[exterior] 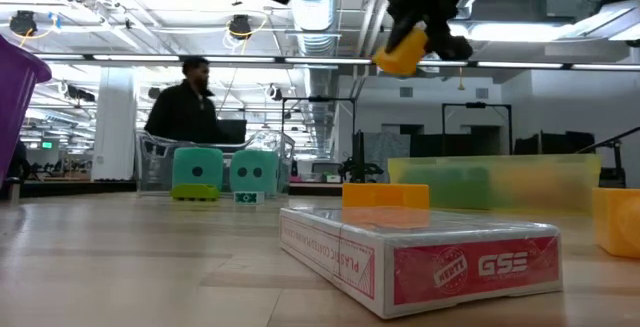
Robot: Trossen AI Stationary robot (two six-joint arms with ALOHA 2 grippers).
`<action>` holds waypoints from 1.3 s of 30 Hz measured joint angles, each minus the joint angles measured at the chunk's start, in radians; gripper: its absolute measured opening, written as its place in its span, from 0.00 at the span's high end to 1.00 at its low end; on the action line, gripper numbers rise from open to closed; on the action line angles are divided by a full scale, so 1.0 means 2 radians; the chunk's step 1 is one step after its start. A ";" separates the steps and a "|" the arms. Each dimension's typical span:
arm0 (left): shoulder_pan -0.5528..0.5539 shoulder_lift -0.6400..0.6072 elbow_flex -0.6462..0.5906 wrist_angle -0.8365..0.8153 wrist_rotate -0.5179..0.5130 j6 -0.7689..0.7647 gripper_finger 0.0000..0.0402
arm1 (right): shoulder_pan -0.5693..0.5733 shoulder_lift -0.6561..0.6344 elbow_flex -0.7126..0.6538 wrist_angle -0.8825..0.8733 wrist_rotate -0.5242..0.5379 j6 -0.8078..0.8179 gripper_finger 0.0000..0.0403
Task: Pick & Place Toys
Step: Put the yellow game piece into the yellow bin
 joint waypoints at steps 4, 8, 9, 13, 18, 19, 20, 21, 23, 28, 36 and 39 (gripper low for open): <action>0.000 -0.016 0.000 -0.016 -0.012 -0.026 0.15 | -0.013 -0.006 -0.004 -0.047 0.013 -0.021 0.67; 0.000 -0.026 0.000 -0.028 -0.013 -0.032 0.17 | -0.026 -0.021 -0.029 -0.065 0.015 -0.029 0.67; 0.000 -0.026 0.000 -0.033 -0.012 -0.032 0.18 | -0.029 -0.026 -0.038 -0.067 0.017 -0.032 0.67; 0.000 -0.028 0.000 -0.049 -0.012 -0.047 0.20 | -0.046 -0.052 -0.087 -0.062 0.019 -0.022 0.67; 0.000 -0.027 0.000 -0.056 -0.013 -0.054 0.21 | -0.083 -0.081 -0.145 0.003 0.020 0.043 0.67; 0.000 -0.027 0.000 -0.056 -0.013 -0.054 0.22 | -0.089 -0.082 -0.154 0.022 0.019 0.056 0.67; 0.000 -0.027 0.000 -0.055 -0.013 -0.054 0.22 | -0.095 -0.082 -0.162 0.036 0.020 0.067 0.67; 0.000 -0.027 0.000 -0.055 -0.013 -0.054 0.22 | -0.101 -0.081 -0.169 0.040 0.021 0.078 0.67; 0.000 -0.027 0.000 -0.055 -0.014 -0.054 0.22 | -0.113 -0.075 -0.182 0.051 0.023 0.100 0.67; 0.000 -0.027 0.000 -0.056 -0.014 -0.069 0.22 | -0.135 -0.069 -0.229 0.125 0.011 0.171 0.67; 0.000 -0.027 0.000 -0.056 -0.014 -0.080 0.24 | -0.153 -0.069 -0.288 0.176 0.002 0.236 0.63; 0.000 -0.027 0.000 -0.056 -0.014 -0.080 0.25 | -0.156 -0.069 -0.298 0.217 0.006 0.252 0.67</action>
